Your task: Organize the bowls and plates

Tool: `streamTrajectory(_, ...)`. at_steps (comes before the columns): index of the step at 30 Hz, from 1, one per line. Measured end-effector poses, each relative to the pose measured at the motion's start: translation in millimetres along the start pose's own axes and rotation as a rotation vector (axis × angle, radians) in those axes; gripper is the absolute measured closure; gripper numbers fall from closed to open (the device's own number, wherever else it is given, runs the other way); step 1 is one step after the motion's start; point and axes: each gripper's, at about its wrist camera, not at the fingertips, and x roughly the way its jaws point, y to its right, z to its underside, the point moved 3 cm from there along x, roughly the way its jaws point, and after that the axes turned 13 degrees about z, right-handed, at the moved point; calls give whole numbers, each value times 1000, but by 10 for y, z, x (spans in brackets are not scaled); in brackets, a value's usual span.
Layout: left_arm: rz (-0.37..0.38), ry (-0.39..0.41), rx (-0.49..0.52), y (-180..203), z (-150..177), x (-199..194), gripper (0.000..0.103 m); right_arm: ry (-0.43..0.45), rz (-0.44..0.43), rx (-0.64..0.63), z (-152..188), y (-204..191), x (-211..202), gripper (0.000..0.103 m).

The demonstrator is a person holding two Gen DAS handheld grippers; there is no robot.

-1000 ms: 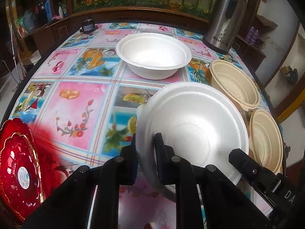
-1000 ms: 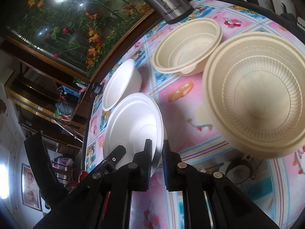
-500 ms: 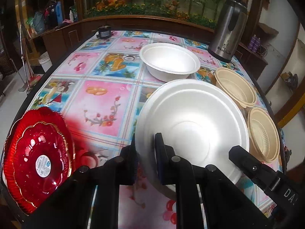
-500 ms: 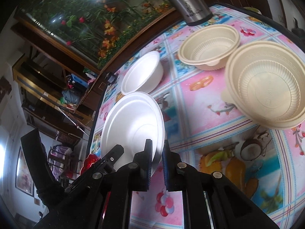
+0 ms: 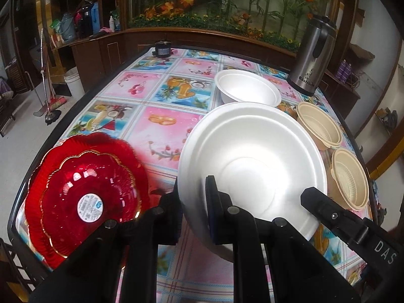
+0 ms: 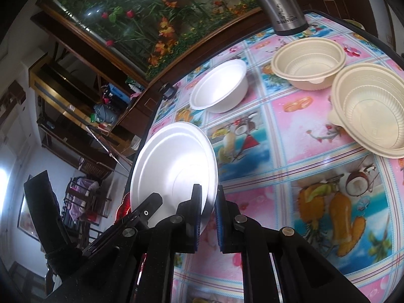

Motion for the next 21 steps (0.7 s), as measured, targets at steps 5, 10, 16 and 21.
streamTrajectory(5,-12,18,-25,-152,22,-140,89,-4,-21,-35,68,-171,-1,93)
streamTrajectory(10,-27,48,-48,-317,39,-302,89,-5,-41,-73,147,-368,-14,93)
streamTrajectory(16,-47,82,-79,-526,64,-484,89,-5,-64,-122,211,-626,-23,93)
streamTrajectory(21,-72,93,-113,-736,105,-572,89,-15,-84,-168,300,-840,4,94)
